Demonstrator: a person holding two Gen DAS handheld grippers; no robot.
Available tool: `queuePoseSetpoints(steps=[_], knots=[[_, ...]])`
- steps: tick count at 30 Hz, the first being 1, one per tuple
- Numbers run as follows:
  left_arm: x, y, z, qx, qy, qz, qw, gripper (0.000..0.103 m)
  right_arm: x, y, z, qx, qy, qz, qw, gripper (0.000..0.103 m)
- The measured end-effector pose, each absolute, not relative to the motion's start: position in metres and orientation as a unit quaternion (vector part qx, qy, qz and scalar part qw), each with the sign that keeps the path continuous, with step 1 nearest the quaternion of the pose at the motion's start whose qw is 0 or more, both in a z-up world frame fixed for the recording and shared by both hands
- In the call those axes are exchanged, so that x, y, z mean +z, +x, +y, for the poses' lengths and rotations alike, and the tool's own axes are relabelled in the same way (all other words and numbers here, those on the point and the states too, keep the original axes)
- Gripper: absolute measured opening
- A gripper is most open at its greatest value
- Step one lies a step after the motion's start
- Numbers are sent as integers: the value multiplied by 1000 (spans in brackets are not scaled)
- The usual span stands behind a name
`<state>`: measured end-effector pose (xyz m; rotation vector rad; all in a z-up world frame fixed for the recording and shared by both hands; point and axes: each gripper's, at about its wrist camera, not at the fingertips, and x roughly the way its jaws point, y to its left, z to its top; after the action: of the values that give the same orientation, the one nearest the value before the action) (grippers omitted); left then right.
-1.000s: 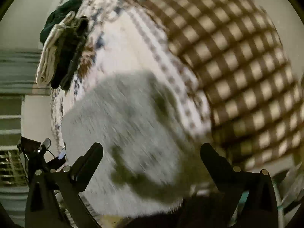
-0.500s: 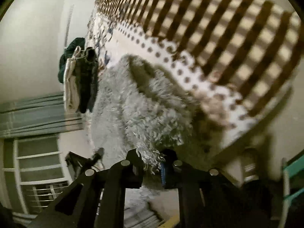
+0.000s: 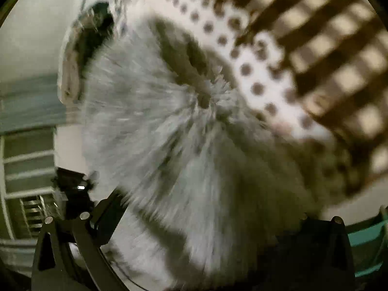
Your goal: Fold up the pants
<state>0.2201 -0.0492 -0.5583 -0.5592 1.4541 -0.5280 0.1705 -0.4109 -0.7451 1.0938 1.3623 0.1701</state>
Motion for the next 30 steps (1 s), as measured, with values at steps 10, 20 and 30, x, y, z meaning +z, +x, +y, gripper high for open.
queuePoseSetpoints(steps=[10, 20, 30], knots=[[-590, 221, -46, -269, -312, 658, 630, 103, -752, 191, -382, 122, 466, 603, 636, 103], [-529, 203, -39, -322, -309, 592, 671, 73, -700, 184, -379, 112, 442, 560, 692, 44], [-437, 212, -16, -323, -340, 552, 690, 72, -587, 191, -396, 135, 430, 528, 720, 43]])
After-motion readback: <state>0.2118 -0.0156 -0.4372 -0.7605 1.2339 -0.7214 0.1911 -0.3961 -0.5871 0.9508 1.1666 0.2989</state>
